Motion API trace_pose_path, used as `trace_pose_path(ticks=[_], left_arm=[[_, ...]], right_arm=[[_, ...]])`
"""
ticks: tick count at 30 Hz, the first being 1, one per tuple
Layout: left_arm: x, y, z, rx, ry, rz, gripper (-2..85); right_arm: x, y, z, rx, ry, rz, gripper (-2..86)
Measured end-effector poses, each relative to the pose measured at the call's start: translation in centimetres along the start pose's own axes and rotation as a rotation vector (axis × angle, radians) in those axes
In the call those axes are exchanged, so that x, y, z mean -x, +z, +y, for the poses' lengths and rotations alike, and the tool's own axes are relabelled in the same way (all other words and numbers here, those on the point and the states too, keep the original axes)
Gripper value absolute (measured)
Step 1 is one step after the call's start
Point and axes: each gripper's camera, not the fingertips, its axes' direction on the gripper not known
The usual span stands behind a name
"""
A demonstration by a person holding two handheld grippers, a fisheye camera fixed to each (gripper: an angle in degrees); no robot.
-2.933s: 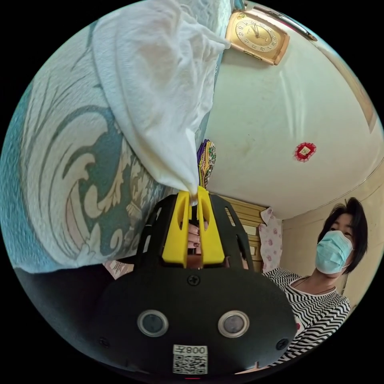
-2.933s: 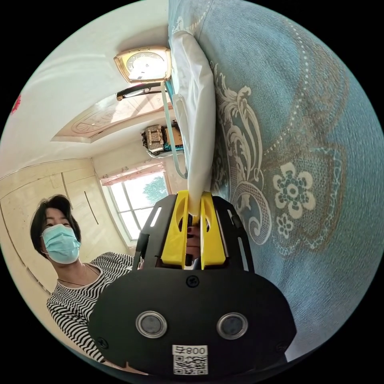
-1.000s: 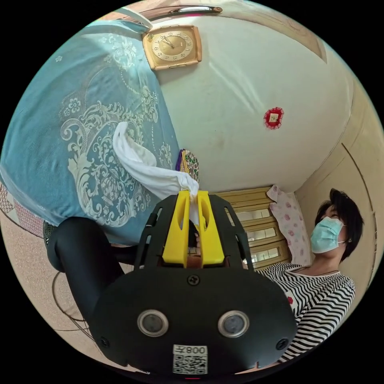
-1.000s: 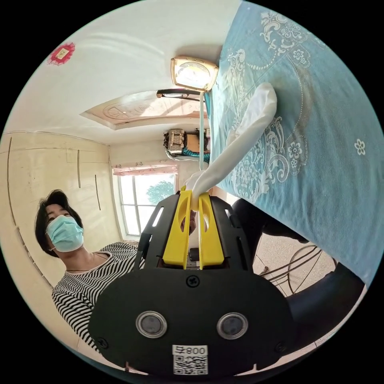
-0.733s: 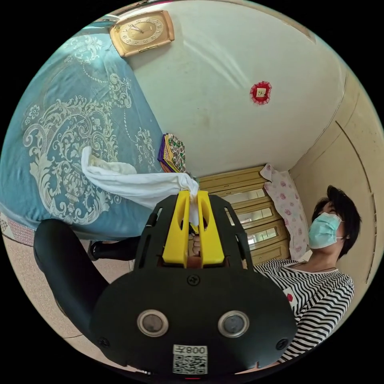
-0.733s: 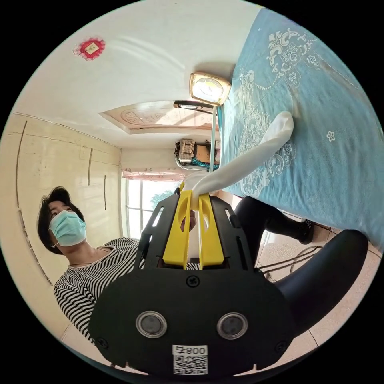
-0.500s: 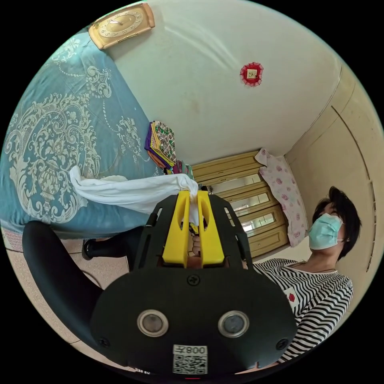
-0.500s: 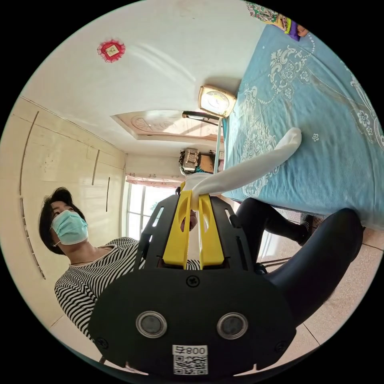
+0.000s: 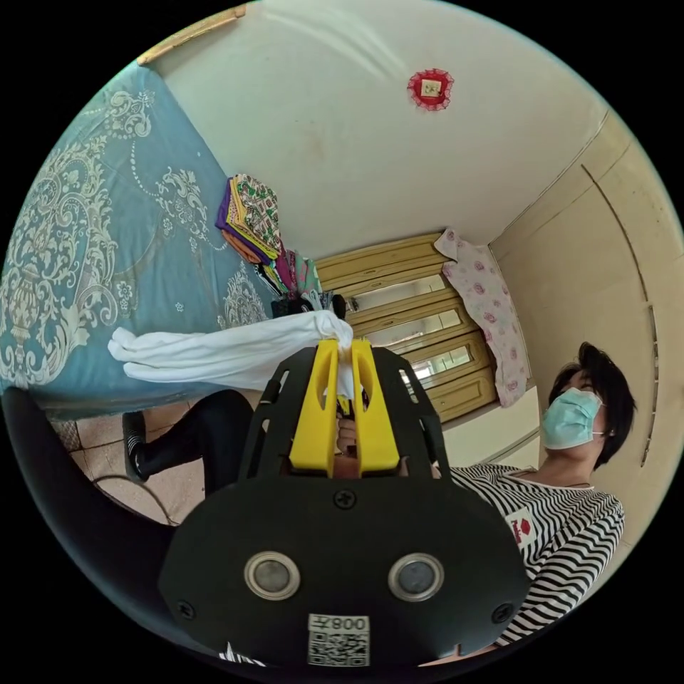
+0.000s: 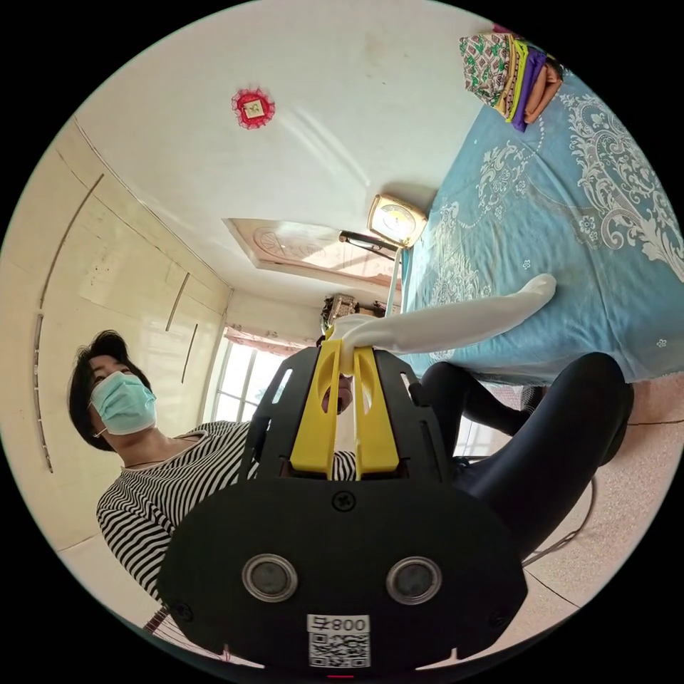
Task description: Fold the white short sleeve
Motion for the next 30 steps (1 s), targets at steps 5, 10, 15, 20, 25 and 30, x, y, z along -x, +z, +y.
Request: trace_pose_path(ticks=[5,10,15,20,25,30], left_arm=[[4.8,1.6,-0.8,0.055,0.013,0.015,2.8],[10.4,3.0,-2.7,0.088,-0.003,0.031,2.7],[17.1,5.5,-7.8,0.1,-0.023,0.004,2.8],[24.1,9.1,-19.0,0.052,0.017,-0.015,2.9],[25.5,11.8,-31.8,-0.073,0.182,0.021,3.0],[26.3,15.0,-41.5,-0.111,0.398,0.023,3.1]], right_arm=[[4.3,-0.3,2.9,-0.032,-0.023,0.002,1.3],[8.4,-0.3,3.8,-0.056,-0.033,0.002,1.3],[10.2,-0.4,-1.2,-0.031,-0.01,0.046,1.3],[12.5,-0.5,-13.9,-0.005,-0.027,0.076,1.3],[22.1,0.5,-33.8,0.039,-0.196,0.12,1.5],[33.7,0.5,-47.2,0.022,-0.411,0.241,1.8]])
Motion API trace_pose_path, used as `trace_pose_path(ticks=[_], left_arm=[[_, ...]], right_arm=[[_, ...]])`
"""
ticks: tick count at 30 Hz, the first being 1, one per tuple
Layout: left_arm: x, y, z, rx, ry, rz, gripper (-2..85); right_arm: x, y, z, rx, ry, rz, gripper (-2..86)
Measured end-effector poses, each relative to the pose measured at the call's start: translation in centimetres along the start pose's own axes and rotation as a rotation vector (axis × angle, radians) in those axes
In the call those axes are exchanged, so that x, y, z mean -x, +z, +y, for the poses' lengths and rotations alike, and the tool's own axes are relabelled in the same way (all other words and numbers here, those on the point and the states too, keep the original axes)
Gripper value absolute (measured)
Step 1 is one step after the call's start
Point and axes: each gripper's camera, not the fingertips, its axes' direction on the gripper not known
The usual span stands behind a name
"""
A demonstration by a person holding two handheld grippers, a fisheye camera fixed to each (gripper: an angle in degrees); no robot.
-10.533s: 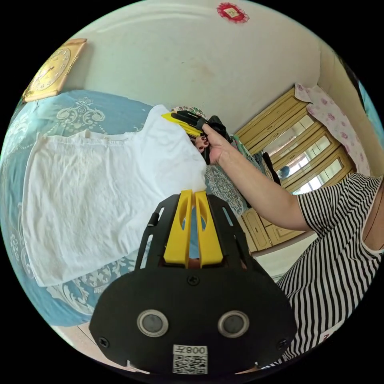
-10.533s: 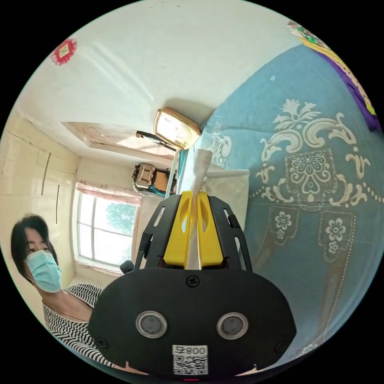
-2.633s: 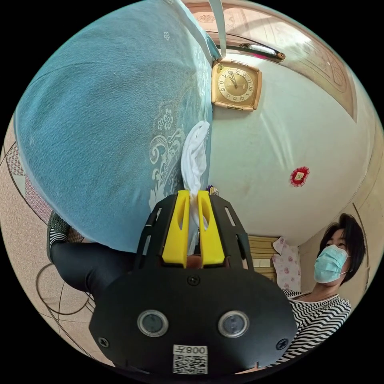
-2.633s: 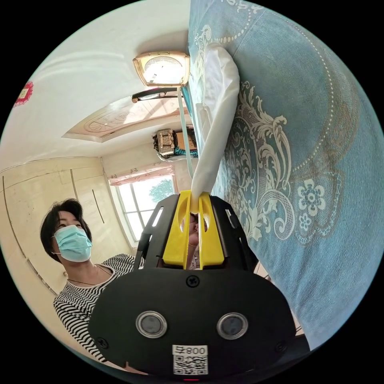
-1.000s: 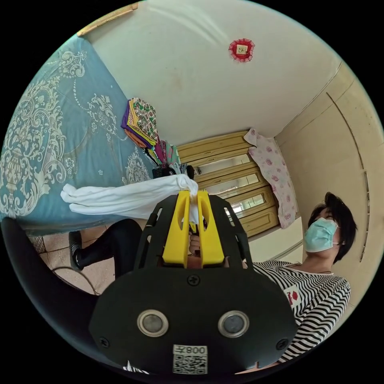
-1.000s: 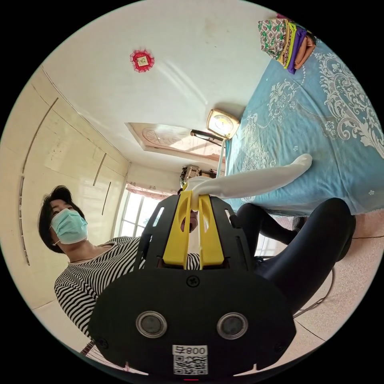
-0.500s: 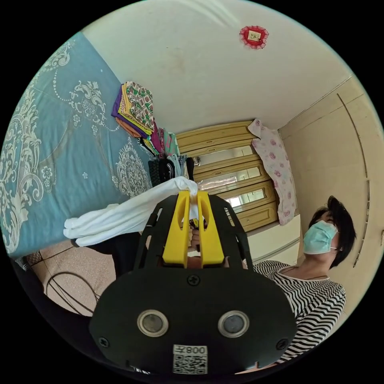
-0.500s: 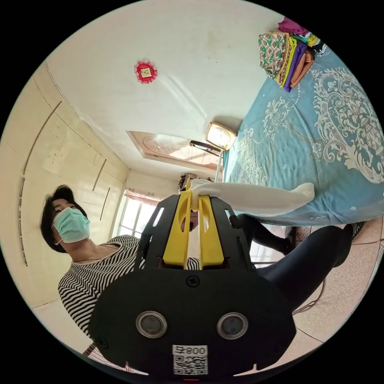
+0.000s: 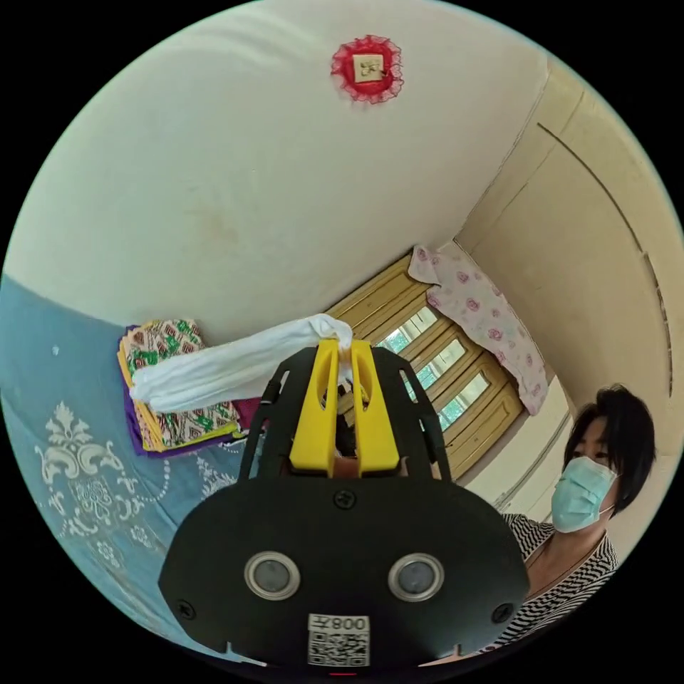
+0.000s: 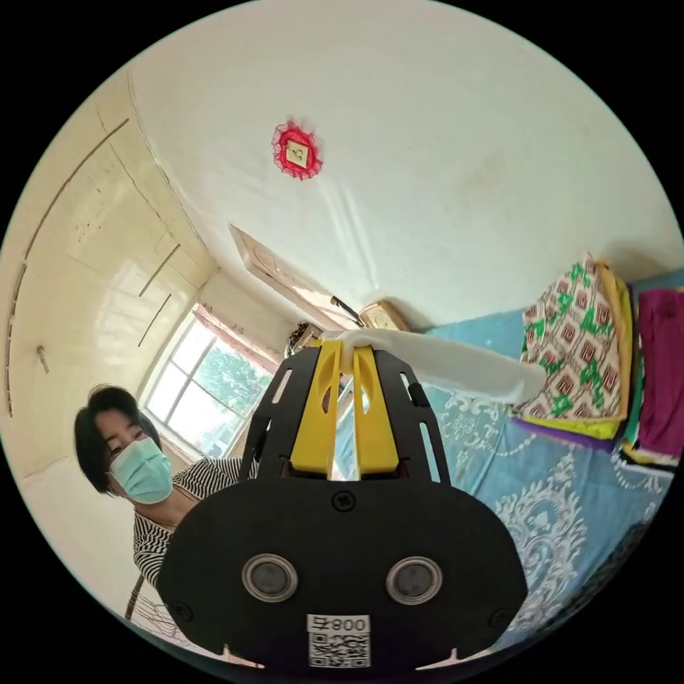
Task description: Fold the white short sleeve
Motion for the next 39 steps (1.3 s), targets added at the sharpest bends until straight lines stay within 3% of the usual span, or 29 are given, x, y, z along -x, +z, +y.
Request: trace_pose_path(ticks=[6,11,14,20,27,33,36,39], left_arm=[[15.1,4.9,1.2,0.09,-0.053,-0.131,3.2],[32.8,8.2,9.0,0.259,-0.33,-0.286,3.1],[37.7,7.7,12.1,0.268,-0.365,-0.241,3.2],[40.7,4.3,13.9,0.278,-0.286,-0.239,3.8],[41.3,0.0,14.1,0.221,-0.176,-0.259,2.1],[43.6,2.7,13.3,0.349,-0.097,-0.378,0.5],[46.2,3.9,14.6,0.452,-0.128,-0.45,0.3],[47.2,3.8,15.7,0.484,-0.131,-0.425,0.2]], right_arm=[[-6.9,0.9,-5.3,0.086,0.082,0.234,2.2],[-20.9,3.4,0.0,0.12,0.384,0.309,2.4],[-25.8,4.7,4.1,0.127,0.496,0.322,2.4],[-23.7,4.9,5.7,0.018,0.419,0.294,2.4],[-13.0,9.3,5.0,-0.058,0.187,0.573,1.0],[-10.0,16.2,4.9,-0.004,0.065,0.796,0.2],[-12.6,19.7,5.0,0.132,0.101,0.91,0.1],[-13.5,20.2,5.6,0.11,0.12,0.922,0.0]])
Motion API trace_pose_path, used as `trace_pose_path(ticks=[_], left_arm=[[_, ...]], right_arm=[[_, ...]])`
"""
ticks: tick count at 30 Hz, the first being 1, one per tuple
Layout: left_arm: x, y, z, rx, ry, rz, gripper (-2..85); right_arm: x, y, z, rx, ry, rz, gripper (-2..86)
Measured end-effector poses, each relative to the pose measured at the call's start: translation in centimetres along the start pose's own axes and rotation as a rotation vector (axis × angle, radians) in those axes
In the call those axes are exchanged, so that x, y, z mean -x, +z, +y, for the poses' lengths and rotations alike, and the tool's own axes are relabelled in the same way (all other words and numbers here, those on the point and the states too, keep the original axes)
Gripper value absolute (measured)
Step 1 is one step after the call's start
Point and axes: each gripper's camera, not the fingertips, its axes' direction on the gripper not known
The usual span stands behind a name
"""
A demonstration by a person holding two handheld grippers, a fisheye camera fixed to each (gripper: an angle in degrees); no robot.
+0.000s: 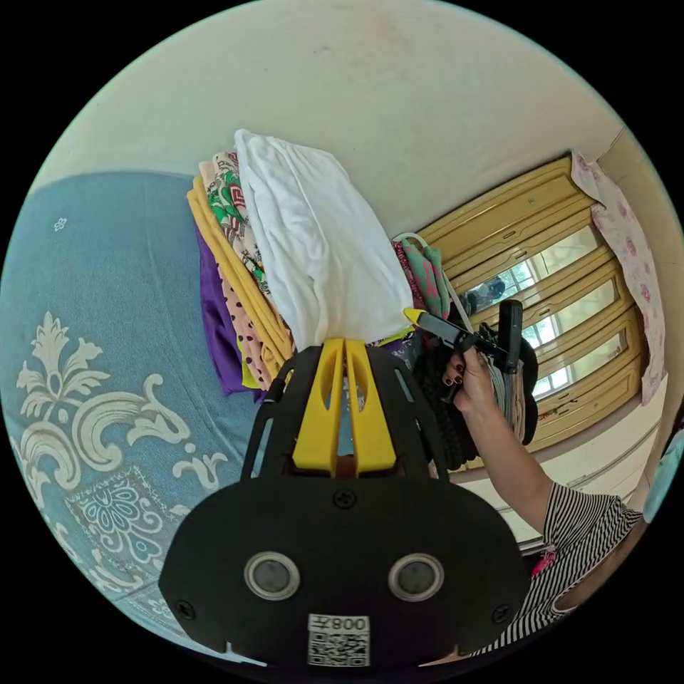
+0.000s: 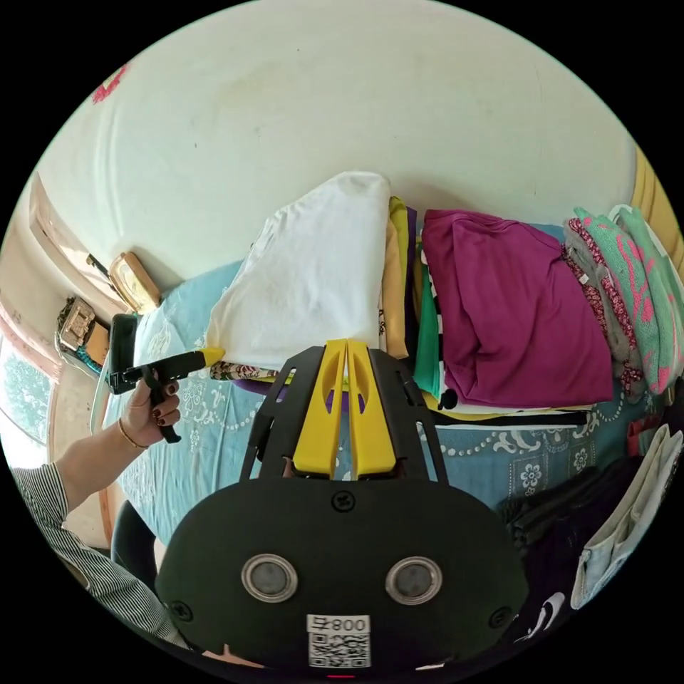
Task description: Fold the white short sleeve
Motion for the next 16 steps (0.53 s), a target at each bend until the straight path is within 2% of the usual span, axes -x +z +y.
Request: trace_pose_path(ticks=[3,6,9,12,16], left_arm=[[0.2,0.2,0.5,0.063,0.043,-0.027,0.1],[0.7,-1.1,1.0,0.042,0.049,0.008,0.1],[0.7,-3.9,2.7,-0.008,0.063,0.103,0.1],[0.7,-6.3,5.6,0.001,0.074,0.167,0.1],[0.9,-8.3,10.3,0.067,0.04,0.199,0.1]], right_arm=[[-0.4,0.2,0.6,-0.021,0.02,-0.023,0.1],[-0.2,0.2,1.1,-0.032,0.015,-0.052,0.2],[0.0,-2.6,2.8,-0.19,0.02,-0.085,0.7],[-1.2,-3.6,4.0,-0.283,0.057,0.005,2.2],[-3.7,0.5,2.3,-0.147,0.156,0.114,6.8]])
